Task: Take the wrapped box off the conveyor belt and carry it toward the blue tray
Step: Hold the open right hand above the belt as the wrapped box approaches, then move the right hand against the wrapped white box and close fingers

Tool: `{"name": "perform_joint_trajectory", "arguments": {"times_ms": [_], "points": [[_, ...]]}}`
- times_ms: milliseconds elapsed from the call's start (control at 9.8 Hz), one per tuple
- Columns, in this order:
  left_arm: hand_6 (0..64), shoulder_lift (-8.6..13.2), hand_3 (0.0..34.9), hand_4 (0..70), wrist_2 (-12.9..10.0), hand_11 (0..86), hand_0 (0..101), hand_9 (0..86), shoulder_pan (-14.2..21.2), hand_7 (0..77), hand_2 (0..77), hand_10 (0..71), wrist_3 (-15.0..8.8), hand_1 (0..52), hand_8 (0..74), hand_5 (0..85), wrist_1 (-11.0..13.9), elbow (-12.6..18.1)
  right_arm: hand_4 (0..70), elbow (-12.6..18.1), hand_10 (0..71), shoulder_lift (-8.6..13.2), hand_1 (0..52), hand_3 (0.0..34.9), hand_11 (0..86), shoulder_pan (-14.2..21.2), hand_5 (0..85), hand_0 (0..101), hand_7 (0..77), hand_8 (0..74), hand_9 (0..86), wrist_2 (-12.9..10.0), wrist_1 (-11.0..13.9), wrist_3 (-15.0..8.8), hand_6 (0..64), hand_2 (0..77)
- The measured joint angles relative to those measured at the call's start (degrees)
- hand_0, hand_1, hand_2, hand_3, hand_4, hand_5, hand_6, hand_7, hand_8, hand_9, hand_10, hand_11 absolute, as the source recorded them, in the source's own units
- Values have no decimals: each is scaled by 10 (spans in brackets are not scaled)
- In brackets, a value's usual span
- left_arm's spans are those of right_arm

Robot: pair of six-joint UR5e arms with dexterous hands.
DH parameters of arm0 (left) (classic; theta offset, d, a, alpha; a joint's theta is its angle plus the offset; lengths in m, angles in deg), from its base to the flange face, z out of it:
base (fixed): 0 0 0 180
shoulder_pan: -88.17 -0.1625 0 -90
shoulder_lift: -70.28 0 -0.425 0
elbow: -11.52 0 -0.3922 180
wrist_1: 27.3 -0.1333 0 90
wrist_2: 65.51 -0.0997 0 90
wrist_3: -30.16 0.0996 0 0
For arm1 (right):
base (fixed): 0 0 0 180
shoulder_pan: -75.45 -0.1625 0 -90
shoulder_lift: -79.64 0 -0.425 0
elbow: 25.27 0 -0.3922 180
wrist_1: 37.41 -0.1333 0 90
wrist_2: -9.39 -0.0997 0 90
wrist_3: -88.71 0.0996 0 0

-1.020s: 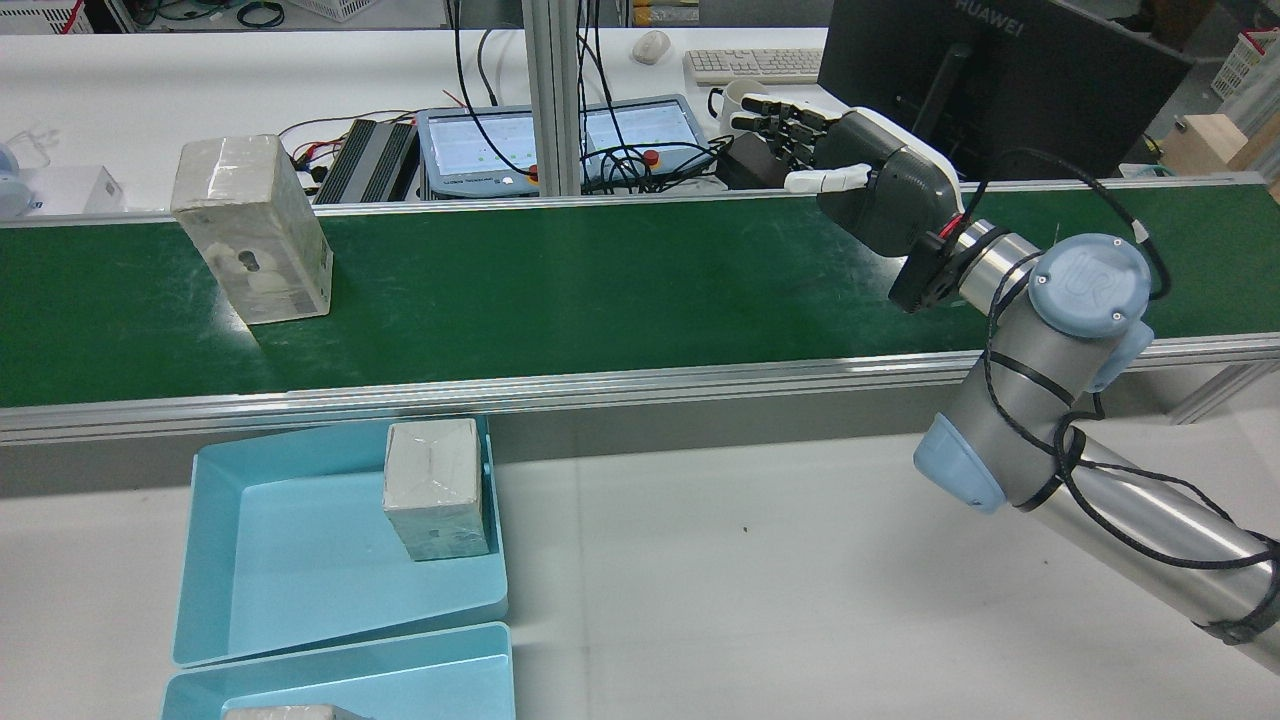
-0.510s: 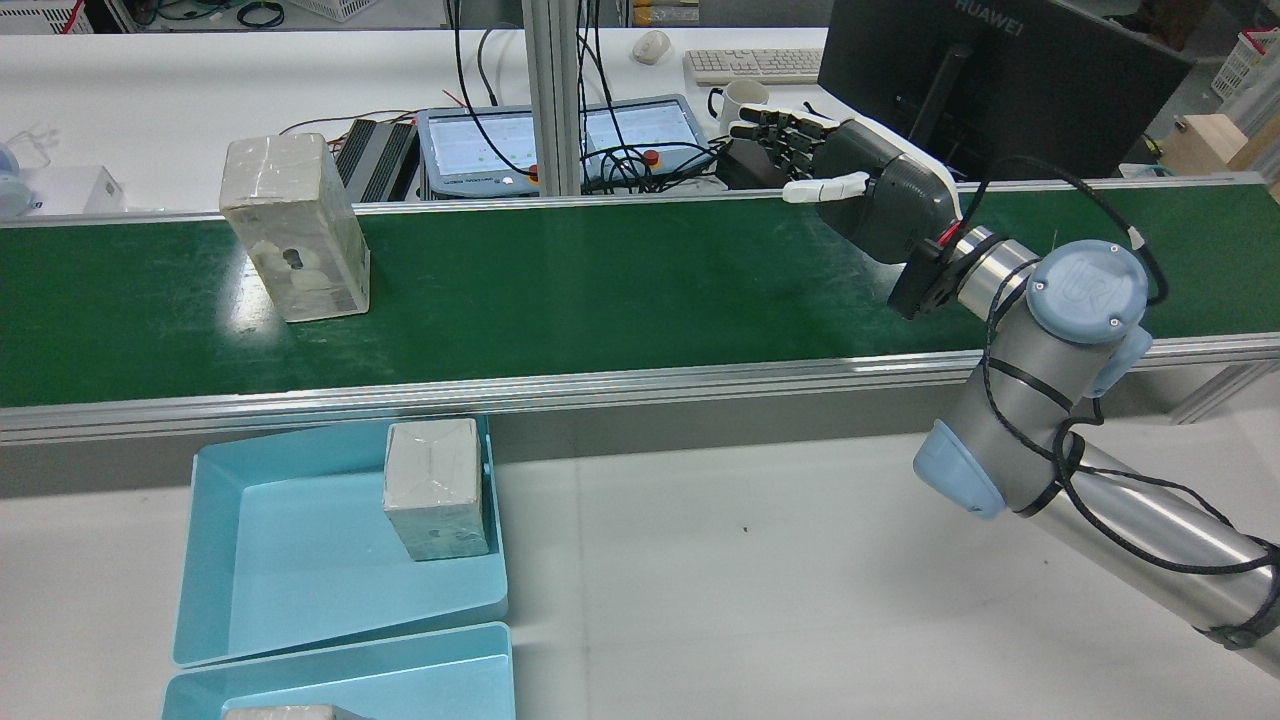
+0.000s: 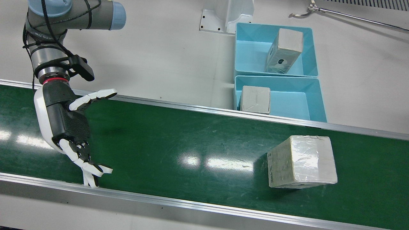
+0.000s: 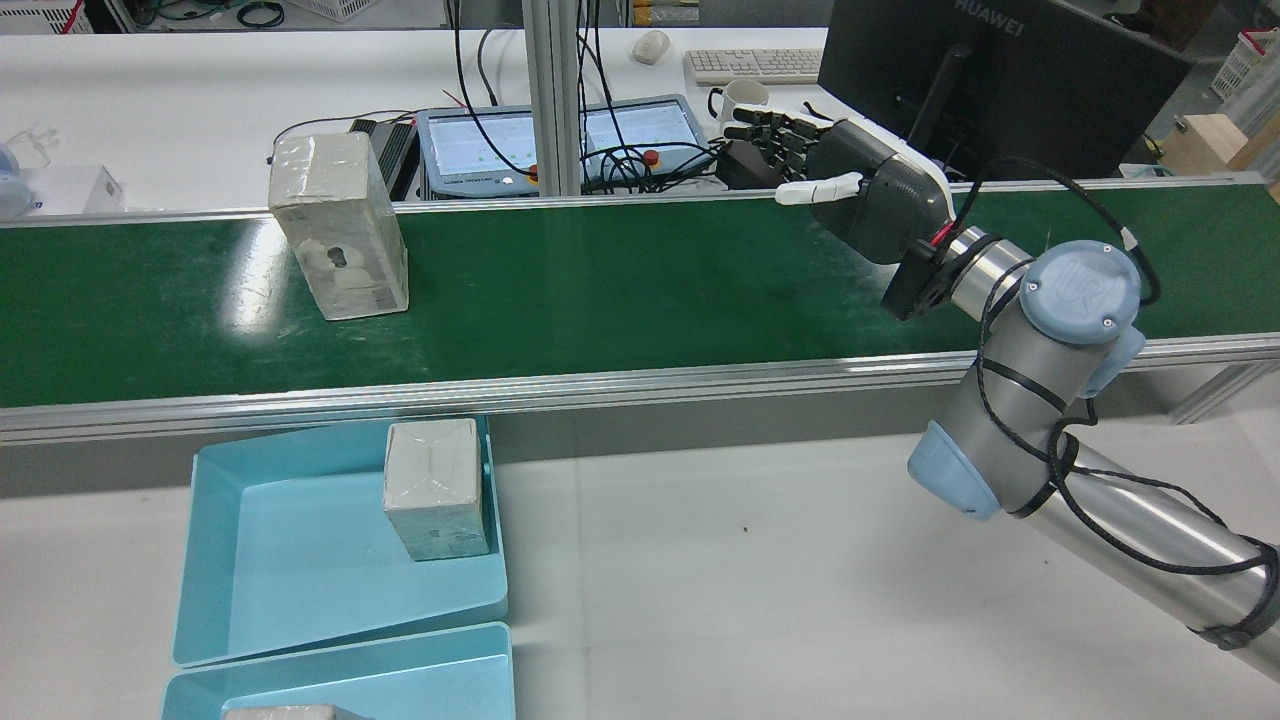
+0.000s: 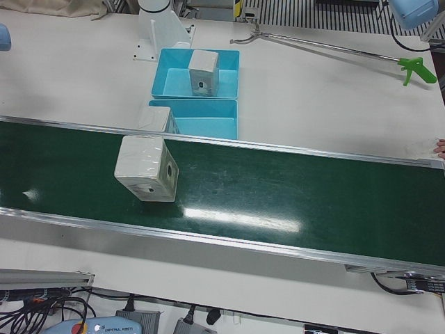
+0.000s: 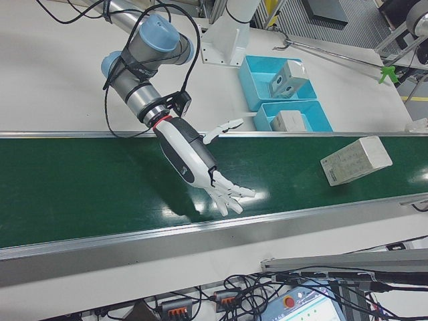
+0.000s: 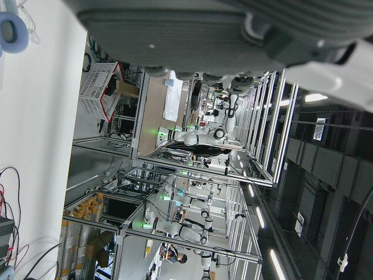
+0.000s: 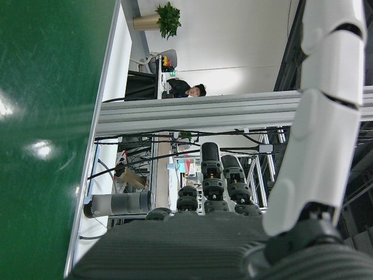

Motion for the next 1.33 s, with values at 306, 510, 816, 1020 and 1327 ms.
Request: {"name": "perform_joint_trajectory", "arguments": {"times_ms": [306, 510, 816, 1020, 1327], "points": [[5, 0, 0, 5, 0, 5, 0, 5, 0, 5, 11, 5, 0, 0, 5, 11, 0, 0, 125, -12, 0, 10, 104, 0, 11, 9, 131, 449, 213, 55, 71, 0, 0, -2, 76, 125], [5, 0, 0, 5, 0, 5, 0, 5, 0, 5, 5, 0, 0, 0, 5, 11, 0, 0, 136, -25, 0, 18, 109, 0, 11, 14, 131, 453, 218, 55, 76, 0, 0, -2, 82, 120], [0, 0, 0, 5, 0, 0, 0, 0, 0, 5, 11, 5, 0, 0, 5, 11, 0, 0, 131, -29, 0, 20, 109, 0, 11, 16, 131, 454, 218, 55, 71, 0, 0, -1, 82, 125], [5, 0, 0, 5, 0, 5, 0, 5, 0, 5, 11, 0, 0, 0, 5, 11, 0, 0, 131, -29, 0, 20, 109, 0, 11, 18, 131, 455, 218, 55, 76, -1, 0, -2, 82, 125], [5, 0, 0, 5, 0, 5, 0, 5, 0, 5, 11, 5, 0, 0, 5, 11, 0, 0, 131, -29, 0, 20, 109, 0, 11, 17, 131, 456, 218, 55, 71, -1, 0, 0, 82, 125]]}}
